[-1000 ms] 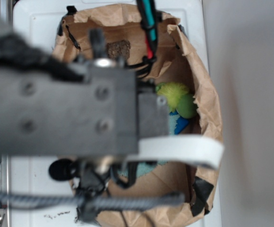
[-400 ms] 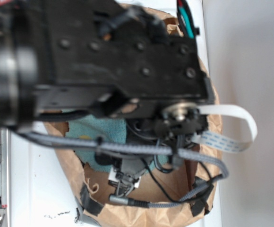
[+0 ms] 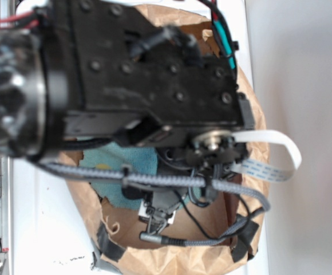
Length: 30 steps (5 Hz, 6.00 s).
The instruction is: Grab the blue cloth.
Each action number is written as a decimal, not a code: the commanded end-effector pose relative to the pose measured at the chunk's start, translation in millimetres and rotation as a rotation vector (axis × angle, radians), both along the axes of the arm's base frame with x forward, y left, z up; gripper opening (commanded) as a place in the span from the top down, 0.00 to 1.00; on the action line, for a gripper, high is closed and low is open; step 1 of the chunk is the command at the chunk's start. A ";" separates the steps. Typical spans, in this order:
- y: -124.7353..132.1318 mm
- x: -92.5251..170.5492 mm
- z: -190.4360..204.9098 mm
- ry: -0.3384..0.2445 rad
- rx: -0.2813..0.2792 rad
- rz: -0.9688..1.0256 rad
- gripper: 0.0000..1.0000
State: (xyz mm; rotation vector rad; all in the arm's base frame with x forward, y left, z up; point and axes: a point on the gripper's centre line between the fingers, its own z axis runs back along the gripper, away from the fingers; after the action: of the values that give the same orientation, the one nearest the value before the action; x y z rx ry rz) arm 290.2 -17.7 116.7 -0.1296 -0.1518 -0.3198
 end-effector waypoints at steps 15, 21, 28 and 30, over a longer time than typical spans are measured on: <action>-25.3 31.9 -61.3 -0.090 0.181 0.145 1.00; 17.0 18.3 28.0 -0.036 0.085 0.303 1.00; 25.9 -7.7 82.5 -0.110 0.125 0.336 1.00; 23.5 -5.9 81.1 -0.120 0.132 0.334 1.00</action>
State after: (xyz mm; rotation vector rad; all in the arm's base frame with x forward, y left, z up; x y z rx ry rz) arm 279.6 12.7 183.6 0.0458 -0.2158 0.0118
